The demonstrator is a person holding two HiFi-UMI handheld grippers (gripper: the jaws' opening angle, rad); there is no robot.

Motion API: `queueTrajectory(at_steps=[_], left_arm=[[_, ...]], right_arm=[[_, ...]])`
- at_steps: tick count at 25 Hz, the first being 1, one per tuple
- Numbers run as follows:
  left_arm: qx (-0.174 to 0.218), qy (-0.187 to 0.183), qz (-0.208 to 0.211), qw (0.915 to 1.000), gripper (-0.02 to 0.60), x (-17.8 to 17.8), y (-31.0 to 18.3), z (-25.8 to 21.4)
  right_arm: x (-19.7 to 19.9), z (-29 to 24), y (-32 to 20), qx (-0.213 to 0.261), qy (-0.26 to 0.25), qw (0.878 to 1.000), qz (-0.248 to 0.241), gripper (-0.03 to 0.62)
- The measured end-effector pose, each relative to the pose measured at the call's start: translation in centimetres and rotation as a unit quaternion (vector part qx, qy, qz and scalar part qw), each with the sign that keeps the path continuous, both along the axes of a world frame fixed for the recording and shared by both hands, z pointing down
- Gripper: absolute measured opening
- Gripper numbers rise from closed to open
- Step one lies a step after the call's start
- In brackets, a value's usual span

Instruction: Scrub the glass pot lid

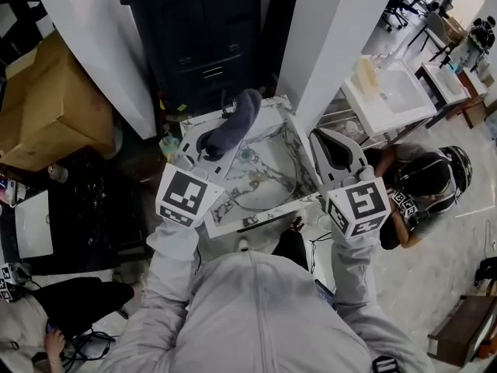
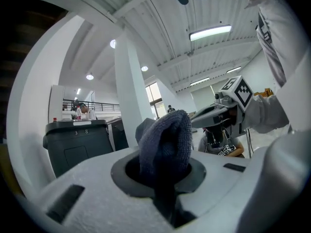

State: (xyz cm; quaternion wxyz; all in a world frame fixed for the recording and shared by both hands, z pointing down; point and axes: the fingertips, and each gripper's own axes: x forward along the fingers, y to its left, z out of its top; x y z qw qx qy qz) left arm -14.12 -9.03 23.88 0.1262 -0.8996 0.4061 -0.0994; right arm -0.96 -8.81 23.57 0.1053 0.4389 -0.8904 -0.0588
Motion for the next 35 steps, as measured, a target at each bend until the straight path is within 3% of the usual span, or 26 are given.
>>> queueTrajectory(at_steps=[12,21,35], left_arm=[[0.040,-0.009,-0.022,0.9989,0.057,-0.6,0.3,-2.3],[0.042,0.005,-0.018,0.9989,0.057,-0.4,0.4,-2.8],[0.038,-0.003,-0.019,0.9991,0.057,-0.1,1.2,-2.2]], right_arm=[[-0.6,-1.1,-0.2,0.020,0.015,1.000,-0.014,0.031],[-0.6,-0.9,-0.2,0.021,0.034,0.999,-0.018,0.029],[-0.5,-0.4,0.2,0.017,0.031,0.999,-0.026,0.029]])
